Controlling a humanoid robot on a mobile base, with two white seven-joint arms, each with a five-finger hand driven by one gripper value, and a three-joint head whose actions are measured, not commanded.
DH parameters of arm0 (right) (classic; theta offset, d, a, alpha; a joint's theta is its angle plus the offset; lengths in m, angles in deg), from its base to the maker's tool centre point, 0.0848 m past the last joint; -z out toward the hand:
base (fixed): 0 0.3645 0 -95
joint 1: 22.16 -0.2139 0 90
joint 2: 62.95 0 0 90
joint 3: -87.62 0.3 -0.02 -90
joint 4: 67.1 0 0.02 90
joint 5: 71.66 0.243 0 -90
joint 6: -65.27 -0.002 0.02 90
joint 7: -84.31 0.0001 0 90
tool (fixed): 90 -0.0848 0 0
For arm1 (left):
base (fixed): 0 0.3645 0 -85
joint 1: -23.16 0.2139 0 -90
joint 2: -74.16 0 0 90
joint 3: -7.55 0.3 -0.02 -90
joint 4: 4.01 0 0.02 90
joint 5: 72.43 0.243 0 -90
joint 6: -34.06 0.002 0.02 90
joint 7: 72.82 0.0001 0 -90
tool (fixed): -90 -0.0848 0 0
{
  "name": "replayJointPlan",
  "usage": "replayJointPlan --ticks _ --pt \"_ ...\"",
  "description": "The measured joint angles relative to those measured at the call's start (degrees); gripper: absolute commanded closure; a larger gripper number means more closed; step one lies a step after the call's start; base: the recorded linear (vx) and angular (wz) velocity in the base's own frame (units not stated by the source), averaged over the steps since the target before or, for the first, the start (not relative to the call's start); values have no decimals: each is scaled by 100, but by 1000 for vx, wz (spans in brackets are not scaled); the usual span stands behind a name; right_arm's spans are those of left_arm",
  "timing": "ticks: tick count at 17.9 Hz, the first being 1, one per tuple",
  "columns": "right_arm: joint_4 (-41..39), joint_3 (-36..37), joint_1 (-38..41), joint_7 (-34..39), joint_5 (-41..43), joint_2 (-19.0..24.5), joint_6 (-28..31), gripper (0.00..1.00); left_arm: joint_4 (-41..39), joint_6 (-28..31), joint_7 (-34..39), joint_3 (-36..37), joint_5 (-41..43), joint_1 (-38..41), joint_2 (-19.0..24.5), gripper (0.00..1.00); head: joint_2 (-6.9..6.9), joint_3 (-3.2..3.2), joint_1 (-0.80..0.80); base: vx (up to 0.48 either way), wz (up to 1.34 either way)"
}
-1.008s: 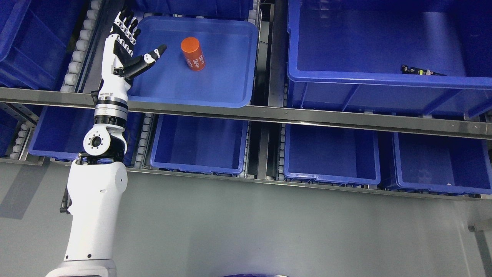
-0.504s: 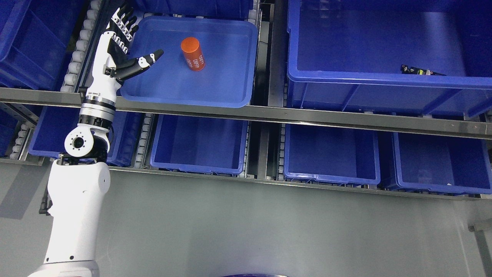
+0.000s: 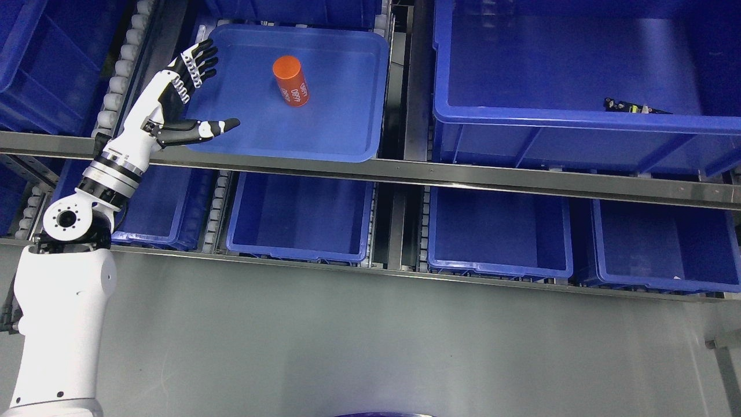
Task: Grab orange capacitor from left shelf to right desk
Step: 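Reach the left hand toward the orange capacitor in the blue bin, then close the left hand fingers around the orange capacitor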
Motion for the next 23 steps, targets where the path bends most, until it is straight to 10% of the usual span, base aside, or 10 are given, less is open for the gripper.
replayJointPlan --ticks 23 --pt "0 0 0 1 0 0 6 0 1991 47 -19 709 441 -1254 -631 14 0 0 0 0 0"
